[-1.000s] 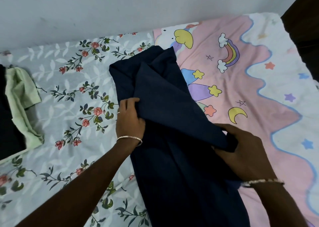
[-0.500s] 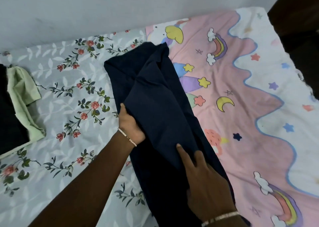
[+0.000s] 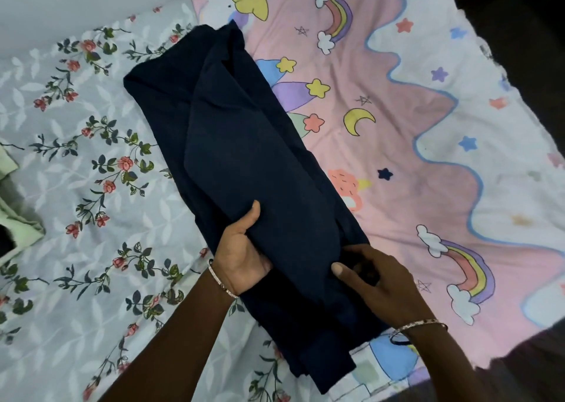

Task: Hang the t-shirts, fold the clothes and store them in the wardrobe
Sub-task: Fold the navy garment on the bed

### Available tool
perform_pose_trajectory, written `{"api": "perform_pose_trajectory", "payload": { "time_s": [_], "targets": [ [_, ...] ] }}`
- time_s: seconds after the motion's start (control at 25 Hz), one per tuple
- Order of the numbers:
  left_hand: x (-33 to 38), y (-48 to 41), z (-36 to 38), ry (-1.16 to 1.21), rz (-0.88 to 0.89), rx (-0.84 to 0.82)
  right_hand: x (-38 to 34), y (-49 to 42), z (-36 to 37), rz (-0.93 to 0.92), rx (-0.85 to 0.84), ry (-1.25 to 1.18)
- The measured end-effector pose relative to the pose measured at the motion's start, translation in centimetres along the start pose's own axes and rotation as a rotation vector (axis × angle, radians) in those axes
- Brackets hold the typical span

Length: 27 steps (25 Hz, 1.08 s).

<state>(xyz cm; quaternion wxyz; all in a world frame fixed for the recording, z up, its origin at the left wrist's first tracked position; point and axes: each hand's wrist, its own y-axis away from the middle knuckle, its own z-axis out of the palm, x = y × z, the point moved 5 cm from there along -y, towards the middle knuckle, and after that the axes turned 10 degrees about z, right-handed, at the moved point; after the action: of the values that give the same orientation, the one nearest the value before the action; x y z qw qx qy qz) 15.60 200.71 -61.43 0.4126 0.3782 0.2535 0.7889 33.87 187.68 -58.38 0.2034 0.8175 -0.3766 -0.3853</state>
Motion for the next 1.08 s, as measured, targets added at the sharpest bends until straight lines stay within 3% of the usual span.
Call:
{"api": "perform_pose_trajectory", "payload": {
  "time_s": [0.16,0.24,0.32,0.44,0.68,0.8,0.96,1.08],
  "targets": [
    [-1.8,0.4,0.7,0.018,-0.055,-0.017,-0.2,0.8,0.4,-0.006,-0.106,-0.215],
    [-2.2,0.0,0.7,-0.041,-0.046,0.003,0.2,1.2,-0.2,-0.025,-0.066,-0.315],
    [-2.4,-0.5,0.1,-0.127,-0.030,0.053,0.7,1.5,-1.1,-0.070,0.090,-0.269],
    [-2.4,-0.8,-1.0,-0.290,0.028,0.115,1.0,2.0,-1.2,-0.083,0.286,0.005],
    [2.5,-2.3,-2.1,-0.205,0.203,0.214,-0.9,0.6,-0.8,-0.124,0.339,0.011],
    [7.0,-4.0,-2.2,-0.068,0.308,0.223,-4.7,-2.4,-1.0,-0.183,0.276,-0.054],
    [11.7,-6.1,-2.6,0.007,0.438,0.253,-11.2,-8.5,-1.8,-0.131,0.132,-0.267],
    [13.1,-7.3,-3.3,0.031,0.452,0.274,-16.8,-13.8,-2.1,-0.188,0.062,-0.292]
  ]
}}
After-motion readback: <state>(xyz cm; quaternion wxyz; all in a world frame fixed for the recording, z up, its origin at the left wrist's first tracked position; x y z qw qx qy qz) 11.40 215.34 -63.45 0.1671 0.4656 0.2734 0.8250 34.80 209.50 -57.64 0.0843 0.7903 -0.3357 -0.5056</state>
